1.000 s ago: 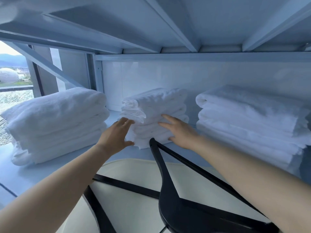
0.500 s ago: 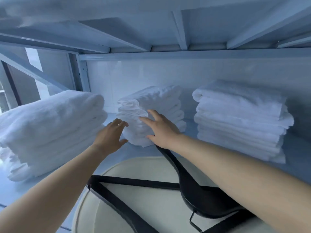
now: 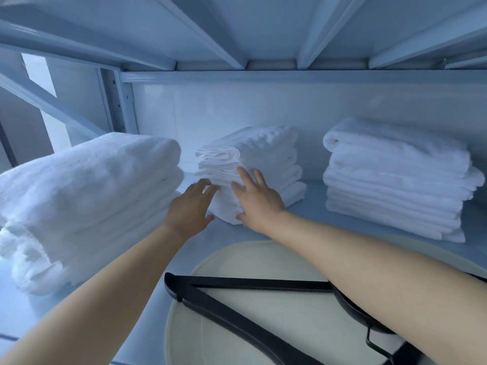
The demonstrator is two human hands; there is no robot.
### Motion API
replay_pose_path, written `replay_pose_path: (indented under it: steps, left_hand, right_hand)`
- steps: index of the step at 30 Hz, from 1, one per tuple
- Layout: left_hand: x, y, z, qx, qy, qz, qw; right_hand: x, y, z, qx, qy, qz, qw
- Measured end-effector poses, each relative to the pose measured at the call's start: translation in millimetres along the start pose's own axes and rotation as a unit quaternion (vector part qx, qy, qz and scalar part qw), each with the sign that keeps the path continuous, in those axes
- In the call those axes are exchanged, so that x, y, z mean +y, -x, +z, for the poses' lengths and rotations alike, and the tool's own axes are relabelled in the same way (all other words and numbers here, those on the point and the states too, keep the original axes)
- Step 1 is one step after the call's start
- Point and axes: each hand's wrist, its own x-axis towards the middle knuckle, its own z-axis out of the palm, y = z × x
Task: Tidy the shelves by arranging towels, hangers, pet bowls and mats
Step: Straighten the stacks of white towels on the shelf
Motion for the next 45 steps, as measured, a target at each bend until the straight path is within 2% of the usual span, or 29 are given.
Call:
replay_pose_path:
  steps: [9,16,22,29,35,45]
  left_hand:
    - [3,-14,20,0.052,0.041,0.009,0.998]
    - [5,-19,17,0.116,0.030,0.120,0.986]
    - [2,-36,27,0.137,-0.020,0.171,0.976]
    - [-2,-56,44,0.199,-0.039,0.222,0.954]
    - [11,-56,44,0.155,-0.029,0.218,0.963]
    - [17,-67,33,0.199,-0.031,0.257,0.945]
  right_hand:
    - [11,-1,4,0.005,-0.027,0.002,1.000]
    - [24,0,3,0.010,-0.038,0.020,0.999]
    - [26,-3,2,0.014,-0.021,0.034,0.999]
    - [38,0,8,0.014,-0.042,0.032,0.999]
    - [50,0,11,0.016,-0.047,0.033,0.998]
    - [65,0,17,0.014,-0.078,0.028,0.997]
